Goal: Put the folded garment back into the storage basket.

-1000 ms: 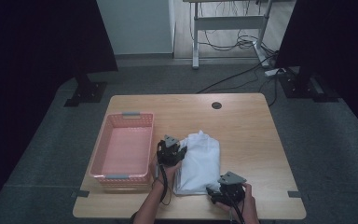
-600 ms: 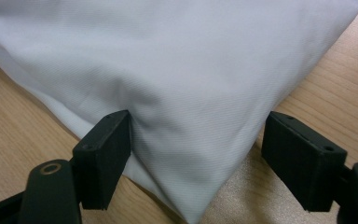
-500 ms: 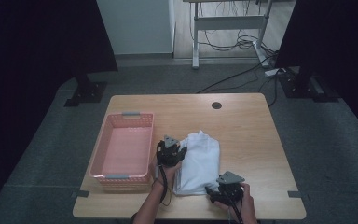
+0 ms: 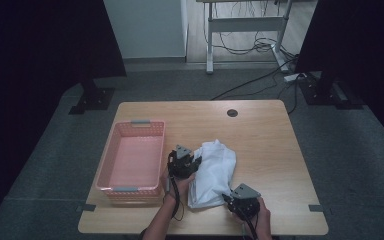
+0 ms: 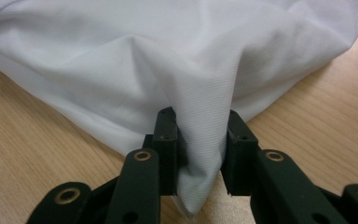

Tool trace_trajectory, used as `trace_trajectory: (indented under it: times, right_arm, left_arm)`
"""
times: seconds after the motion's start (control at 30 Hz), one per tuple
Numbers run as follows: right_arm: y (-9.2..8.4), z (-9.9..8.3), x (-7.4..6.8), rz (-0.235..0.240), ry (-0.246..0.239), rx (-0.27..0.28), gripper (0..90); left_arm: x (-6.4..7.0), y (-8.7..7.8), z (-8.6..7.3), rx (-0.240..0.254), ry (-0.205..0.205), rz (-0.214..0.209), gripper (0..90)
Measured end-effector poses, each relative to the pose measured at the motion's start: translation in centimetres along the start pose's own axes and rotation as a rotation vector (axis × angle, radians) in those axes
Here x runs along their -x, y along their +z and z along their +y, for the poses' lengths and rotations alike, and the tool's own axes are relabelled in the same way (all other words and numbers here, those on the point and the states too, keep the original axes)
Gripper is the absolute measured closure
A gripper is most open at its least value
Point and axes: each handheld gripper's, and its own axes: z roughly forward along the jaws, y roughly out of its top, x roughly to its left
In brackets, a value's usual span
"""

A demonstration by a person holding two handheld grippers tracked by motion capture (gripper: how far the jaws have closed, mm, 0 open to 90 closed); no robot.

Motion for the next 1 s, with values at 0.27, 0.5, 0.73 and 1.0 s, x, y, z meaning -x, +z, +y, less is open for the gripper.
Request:
trace_trajectory:
  times: [0.27,0.5,0.73,1.0]
  right_arm:
    - [-0.6,0.5,-0.1,0.001,-0.029,0.030,74.3]
    - [-1.0,1.1,-0.2,-0.025,-0.043,0.045,74.5]
    - [-1.5,1.8,-0.4,-0.044,-0.056,0.065,74.6]
    - [-1.8,2.6,-0.5,-0.050,-0.051,0.082,74.7]
  left_arm:
    - [0.4,-0.4,0.3,0.015,0.005,-0.022,75.3]
    - [0.5,-0.9,0.7,0.030,0.007,-0.027,75.4]
    - [0.3,-1.6,1.2,0.045,0.007,-0.029,75.4]
    - [0.7,-2.6,2.4,0.066,0.023,-0.029,75.4]
